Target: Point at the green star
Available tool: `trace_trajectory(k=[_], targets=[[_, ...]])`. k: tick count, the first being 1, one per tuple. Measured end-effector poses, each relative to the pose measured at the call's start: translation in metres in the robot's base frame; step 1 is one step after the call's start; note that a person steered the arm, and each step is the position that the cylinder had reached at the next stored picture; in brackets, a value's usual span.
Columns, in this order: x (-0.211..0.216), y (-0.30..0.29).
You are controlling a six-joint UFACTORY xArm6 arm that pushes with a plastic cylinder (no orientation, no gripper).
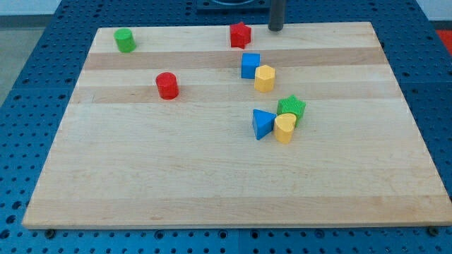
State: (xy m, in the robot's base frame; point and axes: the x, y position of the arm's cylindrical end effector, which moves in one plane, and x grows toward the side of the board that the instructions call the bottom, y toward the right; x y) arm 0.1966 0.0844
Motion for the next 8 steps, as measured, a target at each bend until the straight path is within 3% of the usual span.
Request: trace_trajectory(k=[8], targets=[[0.012, -0.03]])
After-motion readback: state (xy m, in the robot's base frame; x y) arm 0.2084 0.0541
